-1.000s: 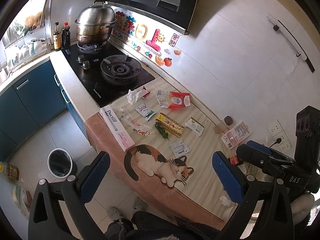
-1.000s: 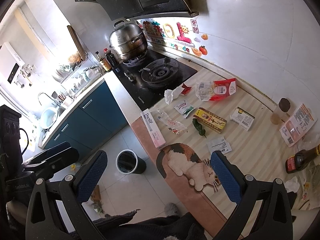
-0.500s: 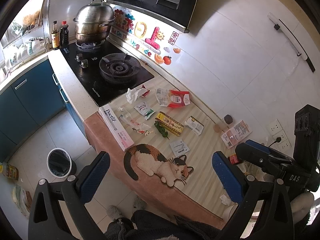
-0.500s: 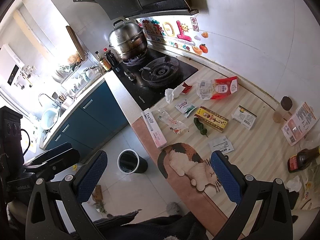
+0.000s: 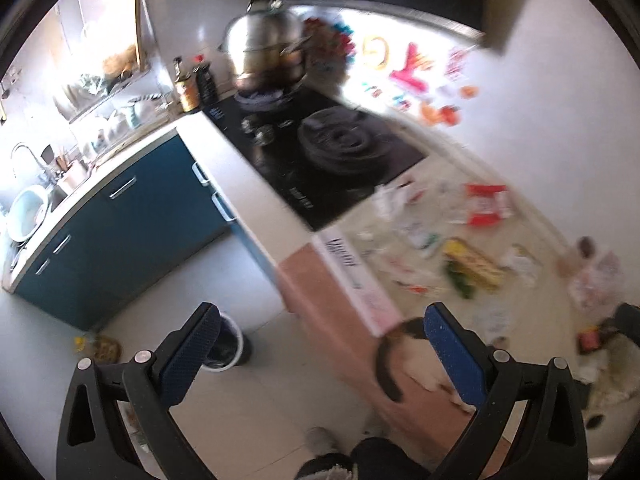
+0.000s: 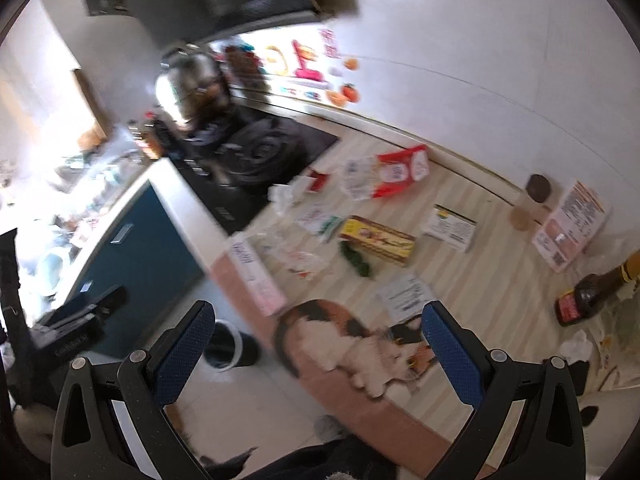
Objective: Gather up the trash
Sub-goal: 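Grasp the white toothpaste box with the left tool while the right tool grasps the yellow seasoning box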
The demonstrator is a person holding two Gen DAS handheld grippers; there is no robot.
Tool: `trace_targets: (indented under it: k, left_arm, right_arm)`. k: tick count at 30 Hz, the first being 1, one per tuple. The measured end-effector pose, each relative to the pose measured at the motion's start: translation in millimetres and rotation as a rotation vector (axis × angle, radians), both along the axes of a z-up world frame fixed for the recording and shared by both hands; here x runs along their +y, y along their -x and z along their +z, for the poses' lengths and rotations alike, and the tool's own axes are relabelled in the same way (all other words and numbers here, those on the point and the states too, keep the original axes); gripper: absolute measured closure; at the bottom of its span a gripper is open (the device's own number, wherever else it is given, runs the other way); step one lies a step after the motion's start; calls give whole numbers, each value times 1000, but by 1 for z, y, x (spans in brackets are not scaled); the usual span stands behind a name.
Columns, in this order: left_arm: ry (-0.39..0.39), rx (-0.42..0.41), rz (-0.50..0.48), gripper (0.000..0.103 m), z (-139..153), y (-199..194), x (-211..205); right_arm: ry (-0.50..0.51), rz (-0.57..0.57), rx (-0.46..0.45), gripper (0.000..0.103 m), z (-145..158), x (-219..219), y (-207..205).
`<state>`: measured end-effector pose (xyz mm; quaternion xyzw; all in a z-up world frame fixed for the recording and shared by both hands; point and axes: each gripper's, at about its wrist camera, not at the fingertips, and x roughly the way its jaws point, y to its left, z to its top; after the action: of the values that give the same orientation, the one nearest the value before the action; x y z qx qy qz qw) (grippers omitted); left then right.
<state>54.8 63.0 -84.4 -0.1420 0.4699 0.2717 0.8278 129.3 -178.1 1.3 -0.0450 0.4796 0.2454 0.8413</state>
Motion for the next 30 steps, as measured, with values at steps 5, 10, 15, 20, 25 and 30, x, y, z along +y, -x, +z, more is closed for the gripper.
trace_targets:
  k: [5,10,15,20,25,30]
  left_arm:
    - [172,138,113,0,-83,-37,54]
    - [354,259,180,0,-161,-87,69]
    - [532,348,197,12,-222,-133,66]
    - [551,403,175,51,-249,-155,55]
    - [434,417,110,54,-236,-149,49]
    - [316,444,75,56,-219,-142,46]
  right_arm:
    - [153,-93,2,0,-65,8,-63]
    - [280,-43,83,0,-141,33,-137]
    - [425,79,153,0,-213,74,-212]
    - [637,246,174,0,-279,108,-243]
    - [663,325,233,16,-319,118,-249]
    - [550,280,272,32,-330,106,-249]
